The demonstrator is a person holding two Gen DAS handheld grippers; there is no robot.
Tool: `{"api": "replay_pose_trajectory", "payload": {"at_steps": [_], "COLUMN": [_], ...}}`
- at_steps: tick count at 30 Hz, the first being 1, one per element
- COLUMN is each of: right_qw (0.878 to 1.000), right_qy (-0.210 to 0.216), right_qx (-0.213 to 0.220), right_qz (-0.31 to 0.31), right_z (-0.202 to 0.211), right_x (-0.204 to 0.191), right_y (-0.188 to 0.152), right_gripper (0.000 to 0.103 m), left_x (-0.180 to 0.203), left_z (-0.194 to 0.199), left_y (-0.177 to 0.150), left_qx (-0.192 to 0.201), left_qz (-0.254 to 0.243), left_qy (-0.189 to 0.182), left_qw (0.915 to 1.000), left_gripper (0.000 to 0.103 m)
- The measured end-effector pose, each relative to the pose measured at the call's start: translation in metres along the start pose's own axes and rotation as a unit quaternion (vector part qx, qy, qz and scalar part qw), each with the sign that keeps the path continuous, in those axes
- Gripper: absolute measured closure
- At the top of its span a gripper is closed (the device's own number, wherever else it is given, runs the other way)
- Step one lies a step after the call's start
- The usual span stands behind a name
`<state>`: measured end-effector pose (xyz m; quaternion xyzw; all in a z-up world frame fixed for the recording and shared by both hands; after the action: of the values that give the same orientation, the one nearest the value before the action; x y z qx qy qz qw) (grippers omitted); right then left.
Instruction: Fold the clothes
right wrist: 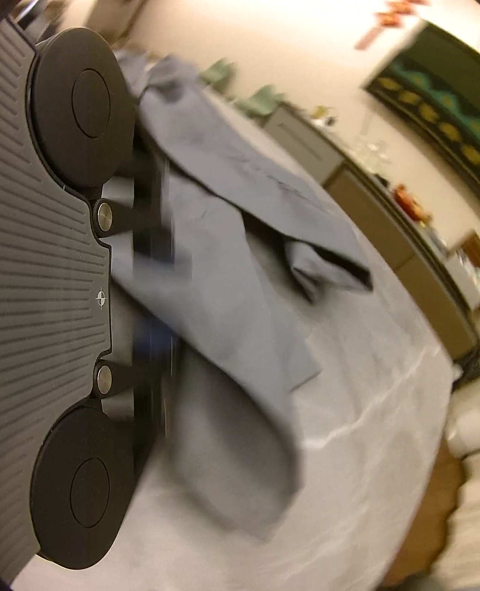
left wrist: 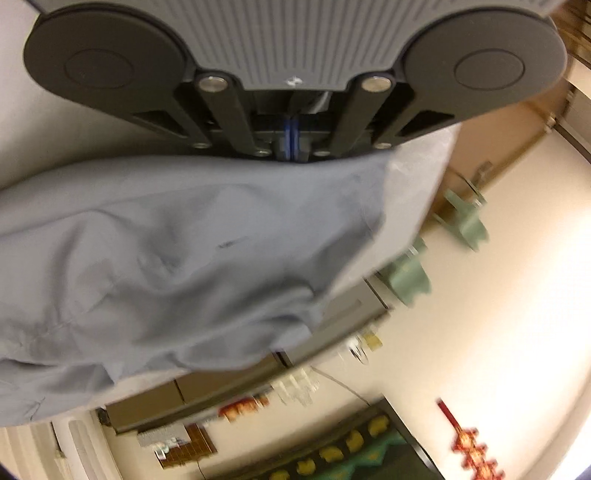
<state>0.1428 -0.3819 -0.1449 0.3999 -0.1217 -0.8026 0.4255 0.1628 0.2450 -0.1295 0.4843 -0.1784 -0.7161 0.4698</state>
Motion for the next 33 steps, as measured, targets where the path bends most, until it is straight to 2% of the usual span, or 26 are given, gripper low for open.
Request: {"api": "replay_pose_trajectory", "payload": {"at_steps": [3, 5, 6, 8, 10, 12, 14, 15, 16, 17, 18, 19, 20, 21, 23, 25, 26, 27, 28, 29, 30, 32, 33], "right_qw": [0.999, 0.999, 0.998, 0.996, 0.994, 0.994, 0.994, 0.993, 0.993, 0.993, 0.993, 0.993, 0.994, 0.994, 0.995, 0.996, 0.995, 0.993, 0.988, 0.982, 0.974, 0.953, 0.94], "right_qy": [-0.012, -0.02, -0.024, -0.033, -0.041, -0.023, 0.009, 0.024, 0.035, 0.041, 0.046, 0.047, 0.047, 0.048, 0.049, 0.043, 0.046, 0.049, 0.052, 0.055, 0.057, 0.063, 0.065], "right_qx": [0.03, 0.049, 0.059, 0.079, 0.098, 0.103, 0.1, 0.094, 0.082, 0.071, 0.061, 0.053, 0.047, 0.043, 0.033, 0.04, 0.075, 0.109, 0.144, 0.178, 0.212, 0.279, 0.312], "right_qz": [-0.005, -0.009, -0.011, -0.014, -0.018, -0.031, -0.05, -0.061, -0.073, -0.082, -0.089, -0.09, -0.091, -0.091, -0.082, -0.064, -0.04, -0.017, 0.006, 0.03, 0.053, 0.1, 0.123], "right_z": [0.012, 0.021, 0.025, 0.033, 0.042, 0.046, 0.049, 0.048, 0.046, 0.044, 0.042, 0.041, 0.04, 0.038, 0.031, 0.025, 0.036, 0.048, 0.06, 0.072, 0.085, 0.111, 0.125], "right_x": [0.006, 0.009, 0.011, 0.015, 0.019, 0.018, 0.014, 0.013, 0.012, 0.01, 0.009, 0.008, 0.005, 0.003, 0.0, -0.003, -0.012, -0.021, -0.03, -0.039, -0.049, -0.068, -0.079], "right_y": [0.008, 0.013, 0.016, 0.021, 0.027, 0.027, 0.024, 0.021, 0.017, 0.012, 0.008, 0.003, 0.0, -0.003, -0.008, -0.004, 0.002, 0.009, 0.015, 0.021, 0.028, 0.039, 0.045], "right_gripper": [0.103, 0.103, 0.103, 0.103, 0.103, 0.102, 0.088, 0.076, 0.054, 0.047, 0.044, 0.044, 0.044, 0.043, 0.037, 0.037, 0.039, 0.062, 0.1, 0.102, 0.103, 0.103, 0.103], "left_x": [-0.039, -0.059, -0.064, -0.072, -0.076, -0.079, -0.079, -0.076, -0.073, -0.069, -0.066, -0.062, -0.057, -0.052, -0.042, -0.034, -0.032, -0.03, -0.028, -0.029, -0.034, -0.05, -0.058], "left_z": [0.009, 0.008, 0.006, 0.004, 0.006, 0.007, 0.005, 0.005, 0.003, 0.002, 0.002, 0.001, 0.001, 0.001, 0.0, -0.004, -0.007, -0.011, -0.014, -0.018, -0.02, -0.016, -0.013], "left_y": [0.004, -0.002, -0.006, -0.014, -0.017, -0.018, -0.018, -0.018, -0.018, -0.018, -0.017, -0.016, -0.014, -0.01, -0.001, 0.007, 0.01, 0.013, 0.016, 0.018, 0.019, 0.019, 0.016], "left_qx": [0.024, 0.016, 0.005, -0.013, -0.02, -0.025, -0.035, -0.039, -0.043, -0.047, -0.05, -0.051, -0.05, -0.049, -0.044, -0.042, -0.044, -0.046, -0.048, -0.053, -0.052, -0.041, -0.035], "left_qz": [0.087, 0.133, 0.15, 0.181, 0.208, 0.243, 0.273, 0.28, 0.283, 0.286, 0.287, 0.287, 0.288, 0.288, 0.283, 0.272, 0.266, 0.259, 0.252, 0.248, 0.26, 0.301, 0.317], "left_qy": [0.021, 0.024, 0.015, -0.002, -0.017, -0.049, -0.074, -0.082, -0.089, -0.097, -0.103, -0.107, -0.115, -0.126, -0.139, -0.133, -0.122, -0.11, -0.099, -0.083, -0.076, -0.076, -0.072], "left_qw": [0.9957, 0.9907, 0.9885, 0.9834, 0.9778, 0.9684, 0.9585, 0.9557, 0.954, 0.9523, 0.9511, 0.9504, 0.9494, 0.9482, 0.948, 0.9521, 0.9553, 0.9585, 0.9614, 0.9639, 0.9613, 0.9496, 0.945], "left_gripper": [0.099, 0.091, 0.089, 0.077, 0.071, 0.065, 0.052, 0.051, 0.05, 0.049, 0.047, 0.041, 0.028, 0.023, 0.018, 0.018, 0.019, 0.021, 0.037, 0.063, 0.073, 0.088, 0.089]}}
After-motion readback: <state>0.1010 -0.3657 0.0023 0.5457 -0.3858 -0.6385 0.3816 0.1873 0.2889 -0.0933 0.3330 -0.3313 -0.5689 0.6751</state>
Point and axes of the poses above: each gripper's, at about its wrist camera, not at the fingertips, and z roughly against the way its jaws point, x to its right, y to its top, the point moved 8 cm from there along -z, roughly the way its jaws point, and after that the axes turned 2 degrees about x, right-handed, at the moved point
